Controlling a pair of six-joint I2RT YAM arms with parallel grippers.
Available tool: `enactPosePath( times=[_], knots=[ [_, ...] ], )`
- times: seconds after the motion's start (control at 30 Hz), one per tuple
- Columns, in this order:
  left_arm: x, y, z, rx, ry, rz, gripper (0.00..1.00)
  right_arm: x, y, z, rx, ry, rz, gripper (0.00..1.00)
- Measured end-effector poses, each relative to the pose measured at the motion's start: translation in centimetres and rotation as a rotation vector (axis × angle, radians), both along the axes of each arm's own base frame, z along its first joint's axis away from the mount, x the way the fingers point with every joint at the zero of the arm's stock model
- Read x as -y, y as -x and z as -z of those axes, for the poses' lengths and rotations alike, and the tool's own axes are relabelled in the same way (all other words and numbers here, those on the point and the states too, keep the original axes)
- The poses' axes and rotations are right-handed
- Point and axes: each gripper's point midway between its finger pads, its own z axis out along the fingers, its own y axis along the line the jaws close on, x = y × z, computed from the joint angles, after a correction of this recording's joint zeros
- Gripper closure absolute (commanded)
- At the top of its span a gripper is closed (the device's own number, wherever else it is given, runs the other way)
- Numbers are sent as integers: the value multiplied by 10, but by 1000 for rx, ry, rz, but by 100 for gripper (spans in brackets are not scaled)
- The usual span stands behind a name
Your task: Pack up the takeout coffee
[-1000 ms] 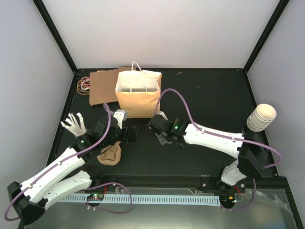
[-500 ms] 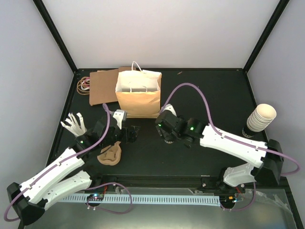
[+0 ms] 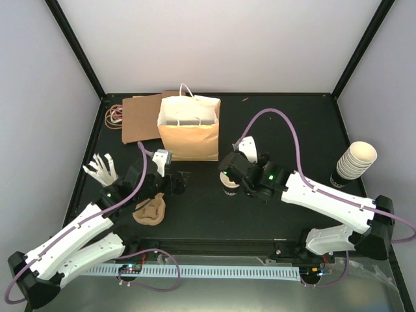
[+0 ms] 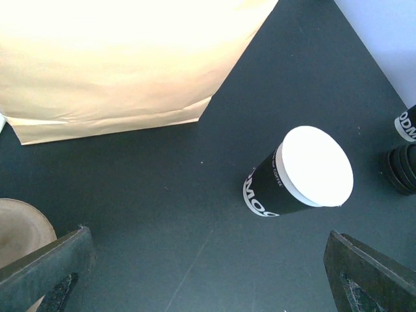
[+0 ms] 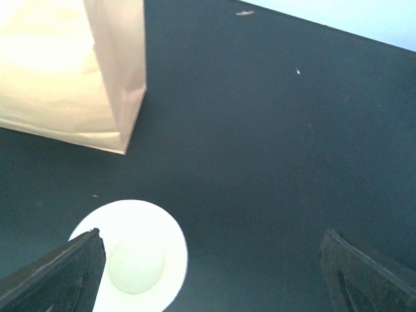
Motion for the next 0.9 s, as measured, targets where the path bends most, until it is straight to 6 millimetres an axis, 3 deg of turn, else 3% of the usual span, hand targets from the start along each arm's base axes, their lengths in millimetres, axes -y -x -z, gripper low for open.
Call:
enactPosePath(
  times=[0.23, 0.53, 0.73, 0.9],
  knots=[
    [-1, 1, -4, 12, 8, 3, 1, 17, -4, 16, -4, 129, 95, 4],
    [-1, 2, -1, 12, 3, 6, 1, 45, -12, -9, 92, 197, 345, 0],
    [-1, 2, -1, 13, 1, 8, 1, 58, -11, -4, 126, 283, 425, 0],
    [-1, 2, -1, 13, 1, 8, 1, 60, -13, -7, 125, 235, 429, 0]
  ],
)
